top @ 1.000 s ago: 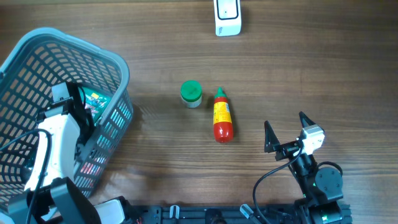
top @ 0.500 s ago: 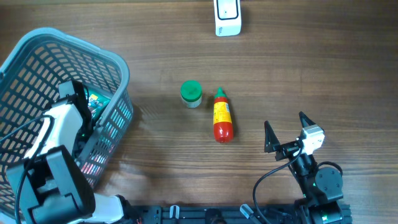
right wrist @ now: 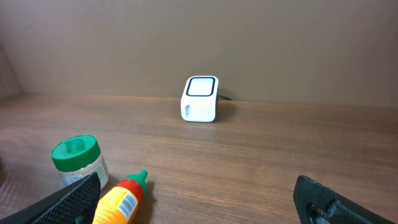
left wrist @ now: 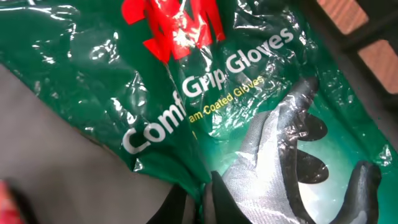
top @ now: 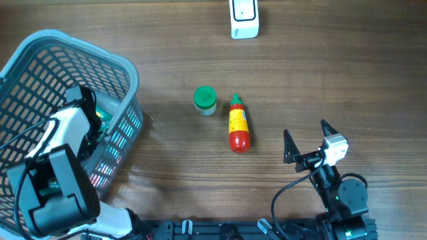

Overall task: Scan the item barcode
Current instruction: 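Reach the left gripper into the basket and grasp the green 3M glove packet, then pull the glove packet out with the left gripper and lay it left of the jar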

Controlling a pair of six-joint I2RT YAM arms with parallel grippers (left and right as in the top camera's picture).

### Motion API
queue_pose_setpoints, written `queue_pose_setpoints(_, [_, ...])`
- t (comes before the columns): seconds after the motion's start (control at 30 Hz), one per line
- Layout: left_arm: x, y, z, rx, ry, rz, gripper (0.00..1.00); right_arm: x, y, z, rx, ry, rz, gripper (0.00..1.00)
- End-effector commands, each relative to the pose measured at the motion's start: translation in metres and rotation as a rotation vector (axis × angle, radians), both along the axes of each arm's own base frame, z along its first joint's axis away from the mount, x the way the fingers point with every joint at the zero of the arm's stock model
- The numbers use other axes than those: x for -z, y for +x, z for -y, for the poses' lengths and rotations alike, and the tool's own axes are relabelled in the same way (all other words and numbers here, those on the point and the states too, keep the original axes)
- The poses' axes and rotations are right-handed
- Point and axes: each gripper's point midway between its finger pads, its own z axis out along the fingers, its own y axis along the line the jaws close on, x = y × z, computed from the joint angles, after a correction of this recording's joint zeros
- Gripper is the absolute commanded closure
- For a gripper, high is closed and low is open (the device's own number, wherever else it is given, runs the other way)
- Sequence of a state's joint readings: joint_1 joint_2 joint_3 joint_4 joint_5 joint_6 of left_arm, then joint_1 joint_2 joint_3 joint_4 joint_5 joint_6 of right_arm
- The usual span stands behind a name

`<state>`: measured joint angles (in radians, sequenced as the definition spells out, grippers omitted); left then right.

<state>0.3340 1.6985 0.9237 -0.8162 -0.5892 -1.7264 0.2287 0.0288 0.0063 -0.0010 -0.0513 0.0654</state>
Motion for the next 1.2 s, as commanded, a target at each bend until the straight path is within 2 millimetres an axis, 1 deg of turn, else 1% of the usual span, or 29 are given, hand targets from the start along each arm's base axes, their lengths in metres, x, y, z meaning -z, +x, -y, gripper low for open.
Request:
queue_pose_setpoints(0.0, [-0.015,-0.022,-0.003,-0.009,0.027,-0.095,0.96,-0.001,0.000,-0.001,-0.004,-0.009,0.008,0.00])
queue_pose_setpoints(0.1, [-0.067,-0.008,-0.008,0.095,0.031,-0.076,0.96,-0.001,0.000,-0.001,-0.004,-0.009,0.008,0.00])
queue_pose_setpoints(0.13, [-0.103,-0.002,-0.007,0.143,0.034,-0.020,0.96,-0.001,0.000,-0.001,-0.004,-0.009,0.008,0.00])
queue_pose_setpoints(0.23, [-0.150,0.005,-0.005,0.225,0.055,0.077,0.96,-0.001,0.000,-0.001,-0.004,-0.009,0.008,0.00])
queue_pose_setpoints(0.3, [-0.188,0.001,-0.003,0.278,0.109,0.163,0.96,-0.001,0.000,-0.001,-0.004,-0.009,0.008,0.00])
queue_pose_setpoints(0.4, [-0.220,-0.008,0.003,0.333,0.159,0.251,0.96,-0.001,0.000,-0.001,-0.004,-0.009,0.008,0.00])
queue_pose_setpoints(0.43, [-0.234,-0.011,0.007,0.375,0.178,0.294,0.96,-0.001,0.000,-0.001,-0.004,-0.010,0.008,0.00])
queue_pose_setpoints(0.5, [-0.252,-0.015,0.015,0.449,0.202,0.357,0.96,-0.001,0.000,-0.001,-0.004,-0.009,0.008,0.00])
queue_pose_setpoints(0.57, [-0.268,-0.014,0.026,0.538,0.216,0.430,0.96,-0.001,0.000,-0.001,-0.004,-0.009,0.008,0.00])
queue_pose_setpoints(0.63, [-0.281,-0.012,0.035,0.598,0.225,0.498,0.96,-0.001,0.000,-0.001,-0.004,-0.009,0.008,0.00])
queue_pose_setpoints(0.7, [-0.299,-0.007,0.048,0.679,0.243,0.598,0.96,-0.001,0.000,-0.001,-0.004,-0.009,0.008,0.00])
queue_pose_setpoints(0.8, [-0.317,0.003,0.066,0.793,0.238,0.704,0.96,-0.001,0.000,-0.001,-0.004,-0.009,0.008,0.00])
queue_pose_setpoints(0.87, [-0.325,0.012,0.075,0.863,0.232,0.748,0.96,-0.001,0.000,-0.001,-0.004,-0.009,0.008,0.00])
queue_pose_setpoints(0.93, [-0.329,0.016,0.079,0.884,0.228,0.777,0.96,-0.001,0.000,-0.001,-0.004,-0.009,0.008,0.00])
queue_pose_setpoints(1.03, [-0.336,0.020,0.079,0.892,0.247,0.805,0.96,-0.001,0.000,-0.001,-0.004,-0.009,0.008,0.00])
queue_pose_setpoints(1.07, [-0.340,0.023,0.083,0.917,0.242,0.827,0.96,-0.001,0.000,-0.001,-0.004,-0.010,0.008,0.00])
queue_pose_setpoints(1.1, [-0.345,0.028,0.091,0.986,0.243,0.843,0.96,-0.001,0.000,-0.001,-0.004,-0.009,0.008,0.00])
queue_pose_setpoints(1.17, [-0.357,0.039,0.117,1.199,0.245,0.878,0.96,-0.001,0.000,-0.001,-0.004,-0.009,0.008,0.00])
